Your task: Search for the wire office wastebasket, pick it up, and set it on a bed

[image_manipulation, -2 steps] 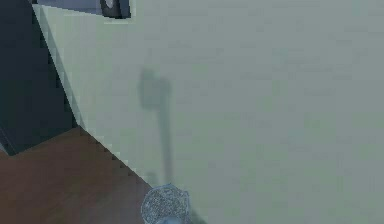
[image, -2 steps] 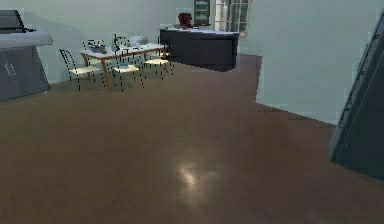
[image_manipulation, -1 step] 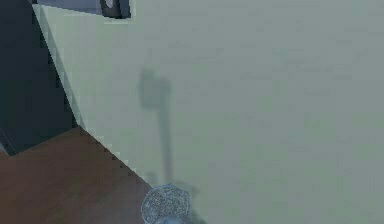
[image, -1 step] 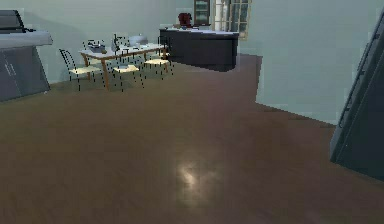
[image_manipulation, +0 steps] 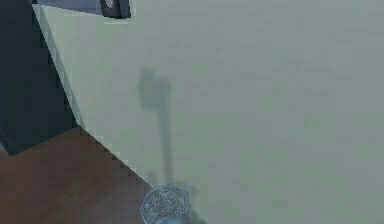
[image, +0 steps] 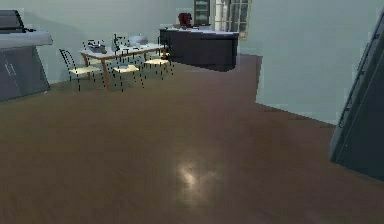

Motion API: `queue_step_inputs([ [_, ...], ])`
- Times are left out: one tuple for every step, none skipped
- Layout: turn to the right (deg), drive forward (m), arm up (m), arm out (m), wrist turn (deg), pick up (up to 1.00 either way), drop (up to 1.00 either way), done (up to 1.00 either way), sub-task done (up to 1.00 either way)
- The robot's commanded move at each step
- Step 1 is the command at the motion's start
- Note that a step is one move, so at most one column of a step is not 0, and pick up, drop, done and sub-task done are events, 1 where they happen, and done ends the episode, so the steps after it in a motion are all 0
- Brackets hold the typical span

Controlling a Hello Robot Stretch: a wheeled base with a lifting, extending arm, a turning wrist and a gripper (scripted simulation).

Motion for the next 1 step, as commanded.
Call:
queue_step_inputs([
  [0.0, 0.00, 0.00, 0.00, 45.0, 0.00, 0.00, 0.00, 0.00],
])
